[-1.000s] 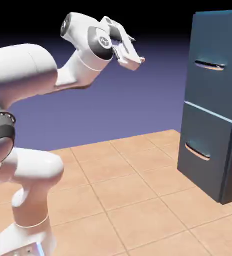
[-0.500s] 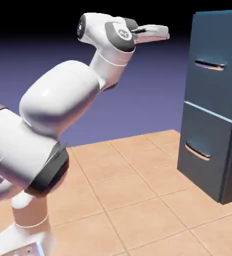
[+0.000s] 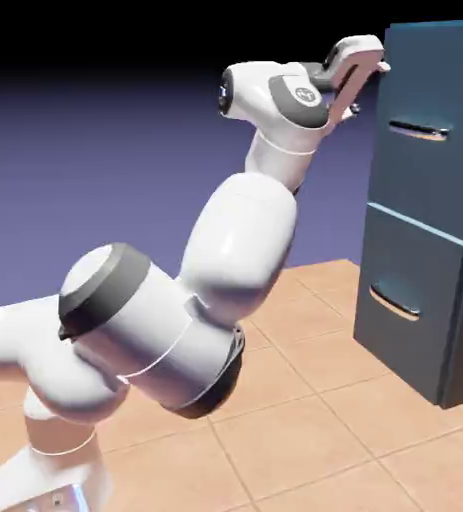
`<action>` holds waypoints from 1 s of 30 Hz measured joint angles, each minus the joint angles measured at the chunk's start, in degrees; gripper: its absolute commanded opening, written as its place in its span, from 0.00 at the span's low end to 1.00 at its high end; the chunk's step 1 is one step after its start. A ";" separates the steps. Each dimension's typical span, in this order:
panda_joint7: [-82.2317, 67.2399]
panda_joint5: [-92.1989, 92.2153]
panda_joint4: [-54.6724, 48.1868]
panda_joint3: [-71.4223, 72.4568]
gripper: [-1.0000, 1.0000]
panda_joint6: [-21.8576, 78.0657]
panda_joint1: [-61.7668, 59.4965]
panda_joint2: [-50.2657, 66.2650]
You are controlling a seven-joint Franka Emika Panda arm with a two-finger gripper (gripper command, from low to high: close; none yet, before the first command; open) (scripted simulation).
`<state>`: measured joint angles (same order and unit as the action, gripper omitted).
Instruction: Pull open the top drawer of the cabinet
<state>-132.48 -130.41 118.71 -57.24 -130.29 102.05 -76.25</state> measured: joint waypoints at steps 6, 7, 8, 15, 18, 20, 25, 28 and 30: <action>-14.95 -11.15 -3.61 -4.89 0.50 3.74 8.66 -3.73; -17.44 -13.00 -4.22 -5.71 0.50 4.36 10.11 -4.35; -19.93 -14.86 -4.82 -6.52 0.50 4.98 11.55 -4.97; -27.07 -19.99 -12.47 -9.73 0.50 3.95 18.78 -6.22; -28.04 -20.57 -17.40 -10.75 0.00 1.97 21.80 -6.05; -28.04 -20.57 -17.40 -10.75 0.00 1.97 21.80 -6.05; -25.97 -19.61 -7.03 -8.59 0.00 6.17 15.51 -6.51; -24.94 -18.56 -0.80 -6.96 0.00 8.69 11.69 -6.92; -24.32 -17.69 3.35 -5.70 0.00 10.38 9.13 -7.27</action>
<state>-156.80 -148.10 122.06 -62.93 -119.91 111.17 -83.53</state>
